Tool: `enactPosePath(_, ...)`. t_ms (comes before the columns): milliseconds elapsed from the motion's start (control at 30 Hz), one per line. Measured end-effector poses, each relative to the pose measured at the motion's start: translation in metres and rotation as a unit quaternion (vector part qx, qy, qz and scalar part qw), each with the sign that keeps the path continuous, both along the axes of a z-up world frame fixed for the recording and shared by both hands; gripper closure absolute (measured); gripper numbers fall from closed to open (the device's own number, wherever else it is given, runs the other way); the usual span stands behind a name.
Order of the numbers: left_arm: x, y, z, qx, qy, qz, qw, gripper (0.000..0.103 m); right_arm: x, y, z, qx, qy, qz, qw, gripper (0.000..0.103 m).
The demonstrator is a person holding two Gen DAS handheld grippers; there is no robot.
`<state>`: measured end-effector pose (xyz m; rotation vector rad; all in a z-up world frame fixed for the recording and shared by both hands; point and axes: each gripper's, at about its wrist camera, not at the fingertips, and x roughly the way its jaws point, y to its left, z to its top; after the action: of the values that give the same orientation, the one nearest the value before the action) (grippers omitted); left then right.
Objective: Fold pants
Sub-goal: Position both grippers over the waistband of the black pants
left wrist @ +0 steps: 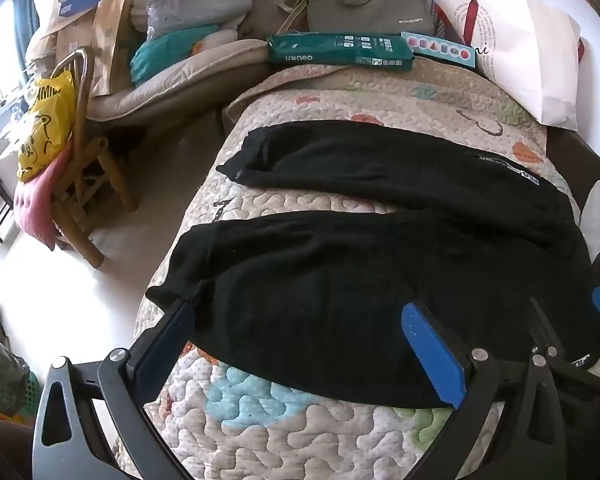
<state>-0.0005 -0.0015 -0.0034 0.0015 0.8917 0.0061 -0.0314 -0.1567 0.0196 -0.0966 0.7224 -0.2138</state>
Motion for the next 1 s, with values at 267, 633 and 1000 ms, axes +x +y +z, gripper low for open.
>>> enactPosePath(267,0.003,0.002,-0.004,0.003,0.007,0.000,1.0000,0.000,0.000,-0.004,-0.002,0.005,0.007,-0.011,1.000,0.000)
enactPosePath(633,0.007,0.003,-0.016,0.008,0.024,0.002,0.9997,0.000,-0.001,-0.009,-0.004,0.007,0.011,-0.017,1.000,0.000)
enactPosePath(1000,0.009,0.002,-0.024,0.011,0.035,0.004,0.9993,0.000,0.001,-0.014,-0.006,0.010,0.017,-0.021,1.000,0.000)
